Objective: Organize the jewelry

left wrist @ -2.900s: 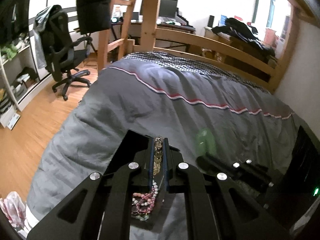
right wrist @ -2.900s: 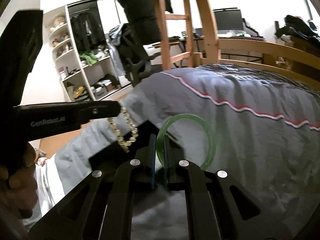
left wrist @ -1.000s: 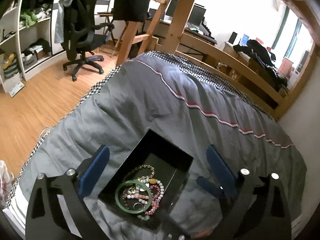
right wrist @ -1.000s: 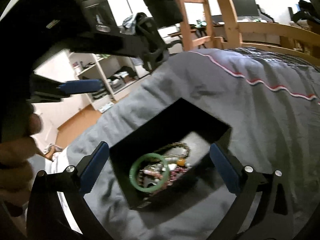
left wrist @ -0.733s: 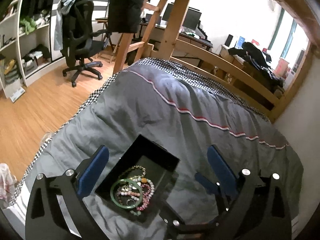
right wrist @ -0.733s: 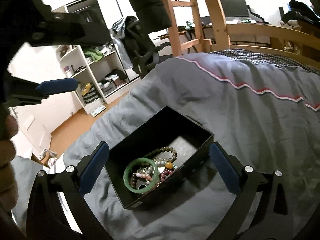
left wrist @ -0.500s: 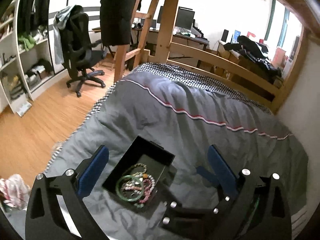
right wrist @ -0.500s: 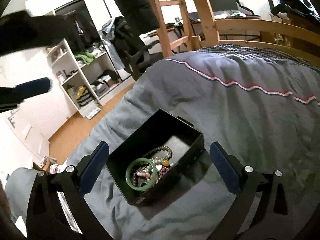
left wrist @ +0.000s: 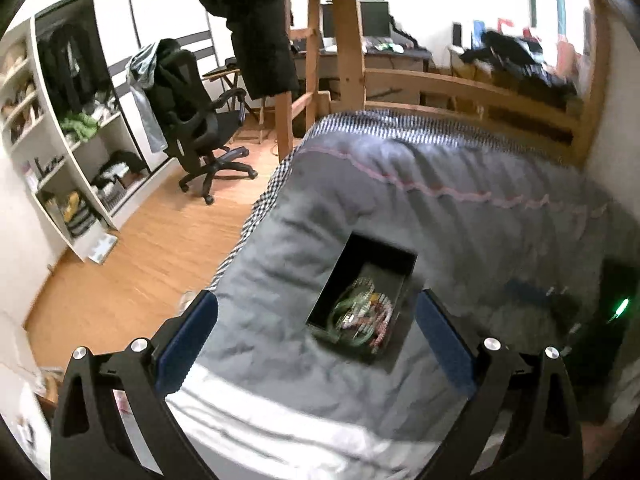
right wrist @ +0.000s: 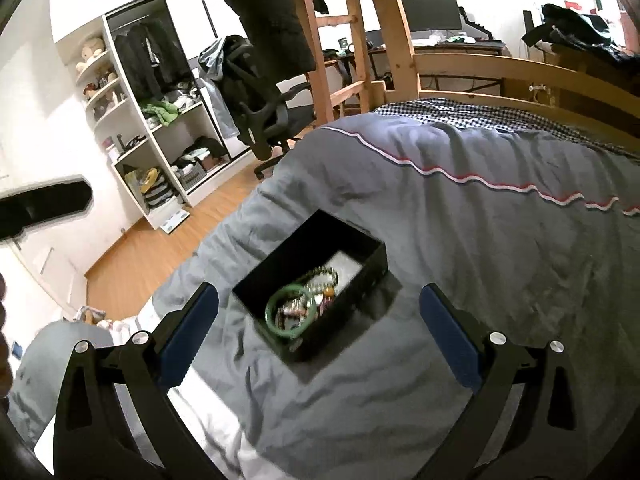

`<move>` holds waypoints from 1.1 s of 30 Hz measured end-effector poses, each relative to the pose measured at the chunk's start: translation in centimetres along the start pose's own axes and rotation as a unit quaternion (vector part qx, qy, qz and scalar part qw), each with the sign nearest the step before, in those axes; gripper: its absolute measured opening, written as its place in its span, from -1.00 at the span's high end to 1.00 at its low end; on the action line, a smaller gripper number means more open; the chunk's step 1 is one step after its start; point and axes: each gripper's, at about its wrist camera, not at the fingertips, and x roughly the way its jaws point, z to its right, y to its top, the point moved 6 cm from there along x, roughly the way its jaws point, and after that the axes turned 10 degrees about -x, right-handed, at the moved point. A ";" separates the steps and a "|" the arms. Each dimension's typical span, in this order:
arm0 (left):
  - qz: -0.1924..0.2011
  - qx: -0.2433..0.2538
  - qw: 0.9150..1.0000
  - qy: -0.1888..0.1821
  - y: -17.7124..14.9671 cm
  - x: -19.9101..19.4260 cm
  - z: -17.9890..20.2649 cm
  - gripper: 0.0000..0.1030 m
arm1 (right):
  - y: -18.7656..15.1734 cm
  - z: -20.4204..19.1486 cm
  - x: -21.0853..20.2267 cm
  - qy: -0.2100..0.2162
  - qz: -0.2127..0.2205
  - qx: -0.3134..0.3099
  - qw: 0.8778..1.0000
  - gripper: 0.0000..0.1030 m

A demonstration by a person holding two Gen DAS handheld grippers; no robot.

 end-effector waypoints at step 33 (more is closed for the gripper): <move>-0.042 0.068 0.995 0.063 -10.2 3.5 0.5 -0.89 | -6.5 0.9 -2.4 -0.015 -0.007 0.023 1.000 -0.93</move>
